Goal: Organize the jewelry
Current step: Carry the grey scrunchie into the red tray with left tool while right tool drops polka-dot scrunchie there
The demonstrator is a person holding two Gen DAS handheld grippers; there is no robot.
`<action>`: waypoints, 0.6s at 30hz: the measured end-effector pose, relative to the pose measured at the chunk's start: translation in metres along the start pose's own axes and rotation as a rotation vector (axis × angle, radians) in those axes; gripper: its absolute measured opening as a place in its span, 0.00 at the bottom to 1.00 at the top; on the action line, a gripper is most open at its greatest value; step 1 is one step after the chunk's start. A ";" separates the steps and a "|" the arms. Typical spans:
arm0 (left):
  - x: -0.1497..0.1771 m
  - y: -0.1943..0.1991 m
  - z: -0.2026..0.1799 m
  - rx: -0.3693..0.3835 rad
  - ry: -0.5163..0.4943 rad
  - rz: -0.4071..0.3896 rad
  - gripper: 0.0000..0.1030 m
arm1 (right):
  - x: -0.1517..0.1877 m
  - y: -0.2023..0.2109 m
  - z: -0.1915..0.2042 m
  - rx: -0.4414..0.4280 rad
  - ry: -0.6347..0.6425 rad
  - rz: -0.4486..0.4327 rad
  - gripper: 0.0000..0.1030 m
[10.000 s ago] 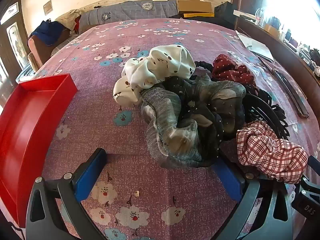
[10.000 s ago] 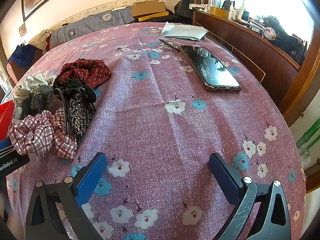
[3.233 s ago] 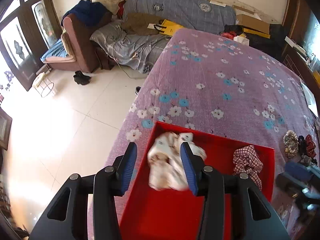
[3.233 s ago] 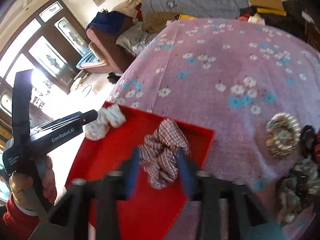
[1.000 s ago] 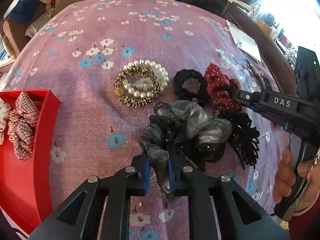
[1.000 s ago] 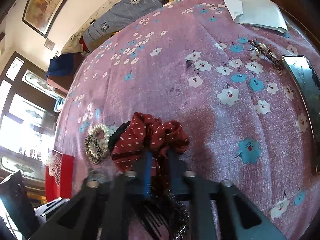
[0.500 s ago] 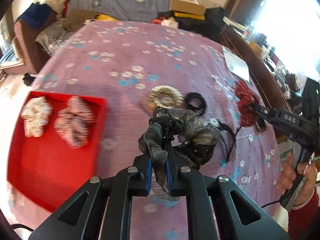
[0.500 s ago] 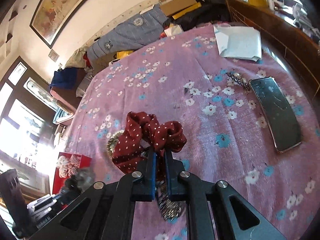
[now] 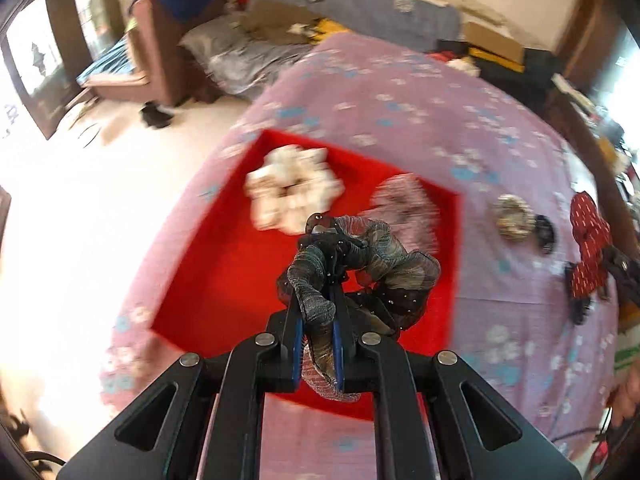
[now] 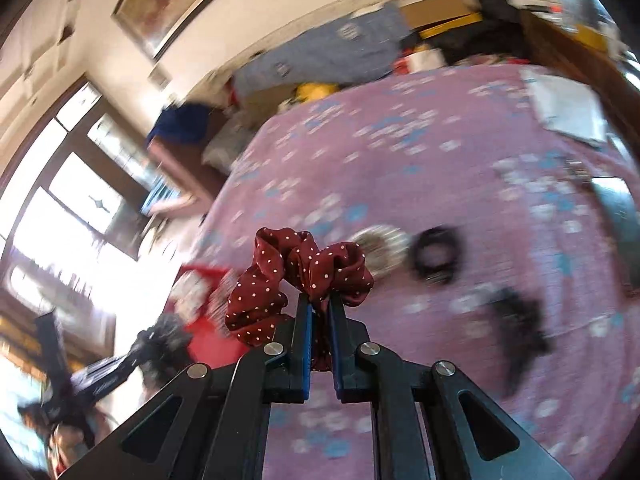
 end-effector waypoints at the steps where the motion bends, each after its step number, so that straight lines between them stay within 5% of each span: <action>1: -0.001 -0.003 0.009 -0.009 0.011 0.007 0.11 | 0.003 -0.011 0.016 -0.030 0.018 0.025 0.09; 9: -0.005 -0.025 0.059 -0.116 0.037 0.061 0.11 | 0.035 -0.085 0.102 -0.139 0.155 0.190 0.09; 18: -0.008 -0.037 0.077 -0.155 0.029 0.095 0.13 | 0.065 -0.134 0.132 -0.145 0.230 0.305 0.10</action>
Point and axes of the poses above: each gripper's, at about its wrist camera, not at the fingertips, and y roughly against the way its jaws point, z to its left, x to its underside, the point moved 3 cm from there along -y, roughly the way its jaws point, and after that the axes turned 11 degrees about y, right-handed, at the moved point
